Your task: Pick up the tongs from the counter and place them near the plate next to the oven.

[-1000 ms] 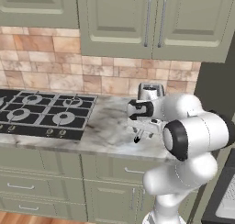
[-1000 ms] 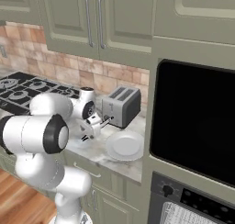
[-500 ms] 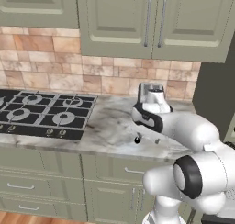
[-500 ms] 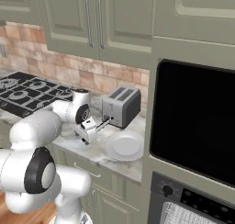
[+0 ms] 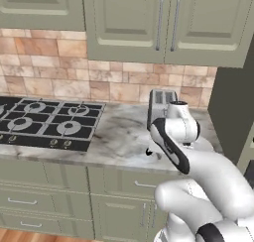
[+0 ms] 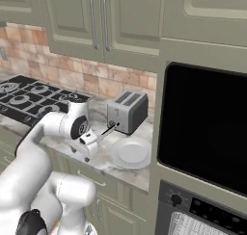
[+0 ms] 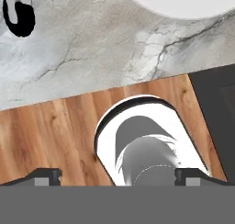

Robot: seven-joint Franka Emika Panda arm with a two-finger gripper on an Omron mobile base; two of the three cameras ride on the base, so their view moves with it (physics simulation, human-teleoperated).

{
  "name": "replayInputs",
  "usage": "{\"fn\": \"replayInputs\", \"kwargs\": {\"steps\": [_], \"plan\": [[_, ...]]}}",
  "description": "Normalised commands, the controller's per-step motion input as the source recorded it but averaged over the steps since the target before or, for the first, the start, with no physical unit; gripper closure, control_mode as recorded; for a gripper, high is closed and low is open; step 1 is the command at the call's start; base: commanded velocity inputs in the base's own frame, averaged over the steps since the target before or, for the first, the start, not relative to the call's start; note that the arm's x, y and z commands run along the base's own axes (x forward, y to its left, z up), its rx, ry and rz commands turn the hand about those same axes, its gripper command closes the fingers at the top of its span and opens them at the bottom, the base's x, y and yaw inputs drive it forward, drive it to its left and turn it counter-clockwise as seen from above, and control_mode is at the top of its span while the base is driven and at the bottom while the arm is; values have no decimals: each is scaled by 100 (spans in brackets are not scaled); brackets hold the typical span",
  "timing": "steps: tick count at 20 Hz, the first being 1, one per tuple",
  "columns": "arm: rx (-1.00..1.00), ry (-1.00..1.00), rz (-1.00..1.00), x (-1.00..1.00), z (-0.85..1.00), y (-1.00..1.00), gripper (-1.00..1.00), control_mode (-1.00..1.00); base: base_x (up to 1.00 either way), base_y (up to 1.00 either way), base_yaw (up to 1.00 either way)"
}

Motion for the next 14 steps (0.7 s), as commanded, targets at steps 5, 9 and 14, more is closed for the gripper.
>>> {"fn": "replayInputs", "kwargs": {"steps": [5,9,14], "plan": [[-2,0,30,-84,14,-7,-100,-100,0,0,0],[-3,-8,26,-80,7,-2,-100,-100,0,0,0],[0,-16,23,-75,4,-1,-100,-100,0,0,0]]}}
